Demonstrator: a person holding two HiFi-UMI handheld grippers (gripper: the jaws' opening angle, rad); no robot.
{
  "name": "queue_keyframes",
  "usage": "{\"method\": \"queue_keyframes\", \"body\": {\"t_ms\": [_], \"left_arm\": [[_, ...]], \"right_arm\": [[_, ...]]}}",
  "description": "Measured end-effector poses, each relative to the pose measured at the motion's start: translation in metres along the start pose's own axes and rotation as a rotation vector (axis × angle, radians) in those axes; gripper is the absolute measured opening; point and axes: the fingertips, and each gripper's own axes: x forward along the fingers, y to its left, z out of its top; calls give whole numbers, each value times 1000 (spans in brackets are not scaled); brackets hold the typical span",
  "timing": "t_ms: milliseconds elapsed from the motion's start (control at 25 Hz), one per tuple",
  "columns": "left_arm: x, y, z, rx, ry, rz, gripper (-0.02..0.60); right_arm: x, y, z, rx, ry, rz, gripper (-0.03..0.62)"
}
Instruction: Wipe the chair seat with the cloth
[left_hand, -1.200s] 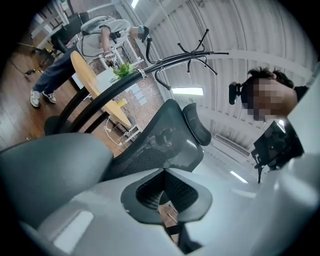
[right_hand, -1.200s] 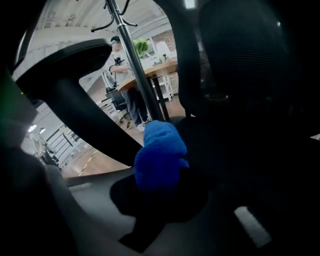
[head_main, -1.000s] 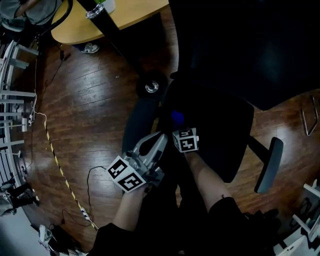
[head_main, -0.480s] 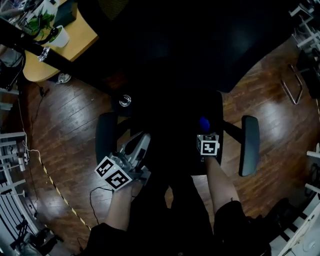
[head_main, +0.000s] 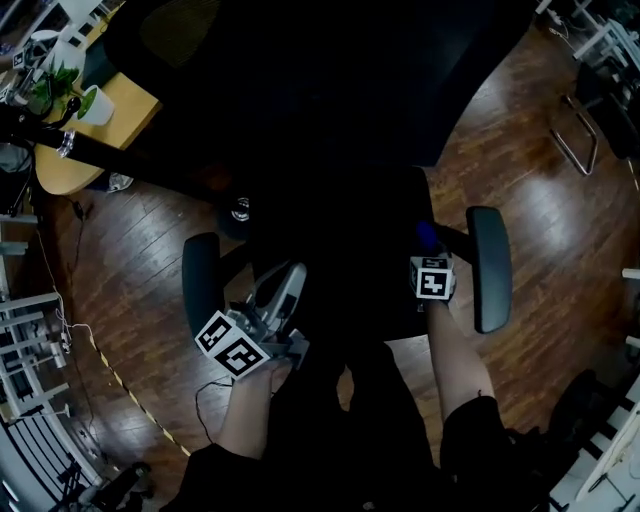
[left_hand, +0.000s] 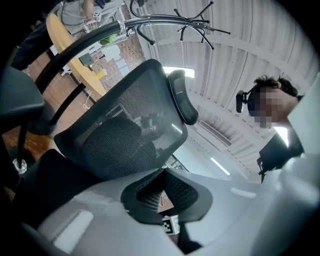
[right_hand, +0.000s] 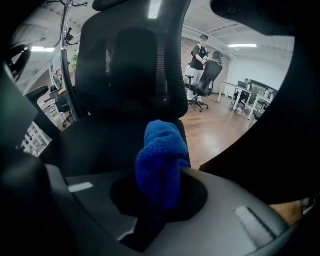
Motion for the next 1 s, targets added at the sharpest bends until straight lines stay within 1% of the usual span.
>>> {"method": "queue_keyframes", "body": {"t_ms": [80,160,240,320,400,480,560,640,720,840,920,1000], "left_arm": [[-11,2,9,6,-33,16,-8],[-27,11,20,16,-70,50,-8],[-46,23,33,16,-113,86,-9],[-68,32,49,16,-158,123,-8],[-91,37,63,20,-204,166,-9],[-111,41,72,23,-238,208,-8],[-126,44,73,21,-255,230,-8],[-136,45,70,21,-266,236,-9],[-143,47,66,21,-271,244,-9],[-143,50,61,12,-260,239,-8],[-136,48,57,11,-243,227,-8],[-125,44,53,12,-225,211,-8]], "right_arm": [[-2,12,6,-30,-28,-1,37],[4,51,6,-58,-32,59,37],[15,105,6,-69,-20,149,37],[23,173,14,-91,-10,260,37],[24,247,20,-153,11,388,37],[21,312,14,-224,43,498,37],[14,361,0,-260,80,571,37],[5,394,-18,-262,114,615,37],[1,409,-34,-264,114,624,38],[-1,408,-40,-305,68,624,38],[-1,396,-41,-334,50,609,38],[-1,371,-46,-313,51,577,38]]}}
